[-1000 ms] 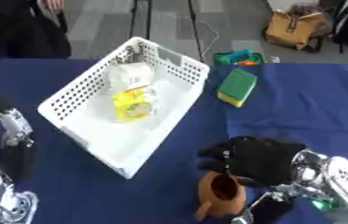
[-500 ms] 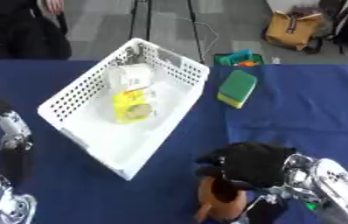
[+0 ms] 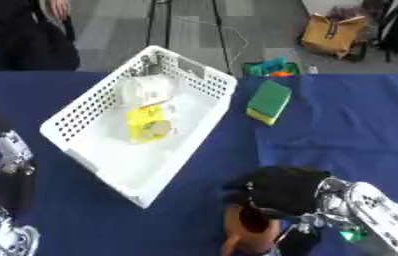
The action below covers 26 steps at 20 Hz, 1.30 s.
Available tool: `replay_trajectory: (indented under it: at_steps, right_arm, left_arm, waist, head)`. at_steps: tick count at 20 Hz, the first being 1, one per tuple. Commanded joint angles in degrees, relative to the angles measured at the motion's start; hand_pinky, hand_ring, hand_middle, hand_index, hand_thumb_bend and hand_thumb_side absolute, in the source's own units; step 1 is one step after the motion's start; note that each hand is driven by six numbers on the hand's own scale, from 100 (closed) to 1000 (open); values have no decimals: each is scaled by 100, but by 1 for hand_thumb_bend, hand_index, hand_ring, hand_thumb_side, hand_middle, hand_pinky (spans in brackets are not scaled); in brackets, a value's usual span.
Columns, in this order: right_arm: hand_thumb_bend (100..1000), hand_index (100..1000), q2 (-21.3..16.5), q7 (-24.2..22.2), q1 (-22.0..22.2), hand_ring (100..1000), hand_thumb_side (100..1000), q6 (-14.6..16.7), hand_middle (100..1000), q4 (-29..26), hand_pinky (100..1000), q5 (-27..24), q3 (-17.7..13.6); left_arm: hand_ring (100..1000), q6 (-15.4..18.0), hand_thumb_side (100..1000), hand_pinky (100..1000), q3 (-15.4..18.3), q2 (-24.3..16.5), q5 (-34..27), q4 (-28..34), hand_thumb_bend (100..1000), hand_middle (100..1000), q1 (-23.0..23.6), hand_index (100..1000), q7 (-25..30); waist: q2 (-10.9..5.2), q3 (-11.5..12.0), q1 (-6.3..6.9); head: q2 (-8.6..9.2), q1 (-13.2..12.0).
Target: Pick up objects on the table and place them in the box.
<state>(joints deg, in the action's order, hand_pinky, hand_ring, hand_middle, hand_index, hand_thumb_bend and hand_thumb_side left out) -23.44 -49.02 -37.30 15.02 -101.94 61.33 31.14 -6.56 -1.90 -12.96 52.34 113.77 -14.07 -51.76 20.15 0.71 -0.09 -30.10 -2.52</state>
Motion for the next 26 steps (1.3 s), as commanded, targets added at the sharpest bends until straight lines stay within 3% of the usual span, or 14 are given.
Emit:
replay_trajectory:
  at_steps: [1,7,15,18,22,25,26]
  right_arm:
    - [466,1000,4,-295,-76,923,599,294,1000,58,807,55,-13]
    - [453,1000,30,-295,-81,912,570,249,1000,210,784,87,-1]
    - [413,1000,25,-295,-74,846,498,211,993,250,667,21,11]
    - [366,1000,18,-295,-71,711,438,234,938,174,477,-47,15]
    - [351,1000,-17,-295,-65,661,417,248,907,35,403,-167,14]
    - [327,998,-40,-295,-51,585,363,210,824,-67,270,-259,-9]
    - [327,998,-49,-295,-45,585,363,194,824,-92,270,-292,-13]
  left_arm:
    - [770,0,911,893,1,-19,-22,82,100,769,-48,676,14]
    - [770,3,907,894,-3,-14,-28,82,100,769,-52,675,19]
    - [771,-5,897,894,-2,-10,-28,82,100,770,-49,674,29]
    - [771,-16,890,894,-1,-13,-22,82,100,770,-44,674,33]
    - [771,-30,888,894,-2,-17,-18,82,100,770,-41,673,41]
    - [771,-38,879,895,3,-19,-14,82,100,770,-39,673,34]
    - [771,-40,879,895,4,-19,-12,82,100,770,-38,673,33]
  waist:
    - [-88,9,17]
    - [-81,17,29]
    - [-99,17,41]
    - [-109,3,39]
    - [-119,-8,39]
    - [-133,-13,39]
    - [-137,-14,39]
  head:
    - [74,29]
    - [70,44]
    - [56,44]
    - [50,34]
    - [52,18]
    - [58,13]
    - [58,13]
